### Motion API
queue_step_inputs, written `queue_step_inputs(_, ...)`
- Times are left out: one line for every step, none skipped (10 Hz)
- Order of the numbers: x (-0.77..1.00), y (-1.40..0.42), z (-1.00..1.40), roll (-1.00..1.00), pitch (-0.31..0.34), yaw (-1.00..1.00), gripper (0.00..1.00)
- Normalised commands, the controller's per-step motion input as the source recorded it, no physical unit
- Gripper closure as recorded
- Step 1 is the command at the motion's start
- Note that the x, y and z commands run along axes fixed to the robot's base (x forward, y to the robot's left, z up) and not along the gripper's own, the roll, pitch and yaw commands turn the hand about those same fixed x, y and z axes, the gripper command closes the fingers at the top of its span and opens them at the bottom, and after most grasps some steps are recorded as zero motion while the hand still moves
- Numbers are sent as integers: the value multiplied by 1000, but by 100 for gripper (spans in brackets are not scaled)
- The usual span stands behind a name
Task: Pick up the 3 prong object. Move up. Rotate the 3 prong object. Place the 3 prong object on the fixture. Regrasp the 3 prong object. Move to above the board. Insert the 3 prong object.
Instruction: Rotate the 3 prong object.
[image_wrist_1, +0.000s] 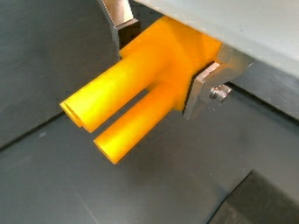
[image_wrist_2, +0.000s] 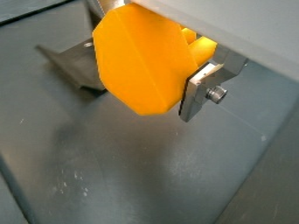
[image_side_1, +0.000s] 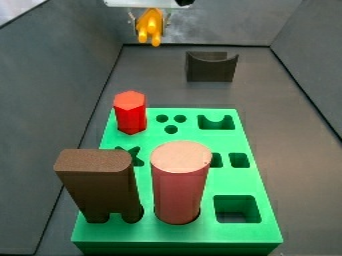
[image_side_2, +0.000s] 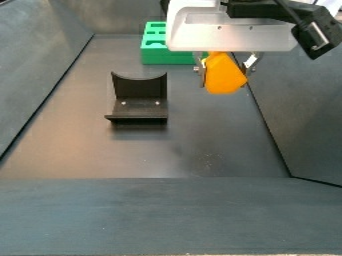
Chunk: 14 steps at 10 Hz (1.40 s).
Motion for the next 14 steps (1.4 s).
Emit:
queue_step_inputs(6,11,-19,1,-6,-1000,100)
queue_step_inputs(6,11,-19,1,-6,-1000,100)
queue_step_inputs(6,11,-19,1,-6,-1000,100)
queue_step_inputs(6,11,-19,1,-6,-1000,100)
queue_step_inputs(6,11,-19,1,-6,-1000,100)
queue_step_inputs(6,11,-19,1,-6,-1000,100)
queue_step_inputs(6,11,-19,1,-7,-1000,100)
queue_step_inputs(6,11,-19,1,-7,-1000,100)
queue_step_inputs(6,11,-19,1,-7,-1000,100)
queue_step_inputs(6,12,-19,1,-7,-1000,100)
queue_step_inputs(6,12,-19,1,-7,-1000,100)
queue_step_inputs(6,12,-19,1,-8,-1000,100)
queue_step_inputs(6,12,-19,1,-8,-1000,100)
queue_step_inputs(6,12,-19,1,-8,-1000,100)
